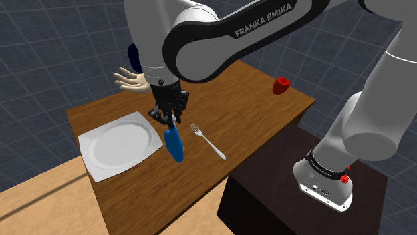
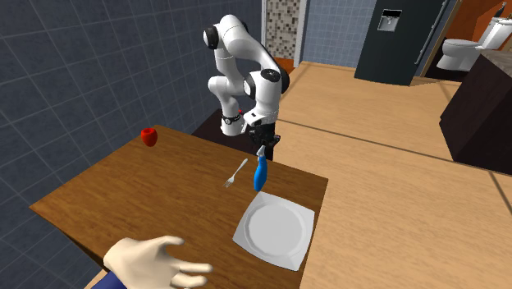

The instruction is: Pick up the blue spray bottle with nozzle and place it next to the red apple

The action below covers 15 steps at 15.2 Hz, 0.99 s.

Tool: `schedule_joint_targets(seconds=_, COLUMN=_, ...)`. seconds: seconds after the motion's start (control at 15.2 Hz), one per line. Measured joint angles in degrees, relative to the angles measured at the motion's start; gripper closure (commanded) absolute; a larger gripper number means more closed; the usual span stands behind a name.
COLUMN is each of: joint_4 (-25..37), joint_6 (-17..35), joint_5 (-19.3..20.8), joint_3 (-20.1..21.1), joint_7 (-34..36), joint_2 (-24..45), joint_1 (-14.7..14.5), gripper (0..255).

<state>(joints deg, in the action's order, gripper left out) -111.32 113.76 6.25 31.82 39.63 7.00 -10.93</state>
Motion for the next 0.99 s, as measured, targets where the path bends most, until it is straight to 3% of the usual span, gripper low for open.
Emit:
schedule_joint_targets(seconds=0.4, joint_4=0.2, joint_6=-0.3, joint_5=-0.1, joint_3=0.0, joint_7=0.0, joint_2=-0.1, joint_1=0.0, gripper=255)
schedule_joint_targets(seconds=0.99, joint_4=4.6, joint_6=-6.3, joint_5=-1.4, joint_3=0.1, joint_7=-1.2, joint_2=-2.2, joint_1=0.3, gripper=255)
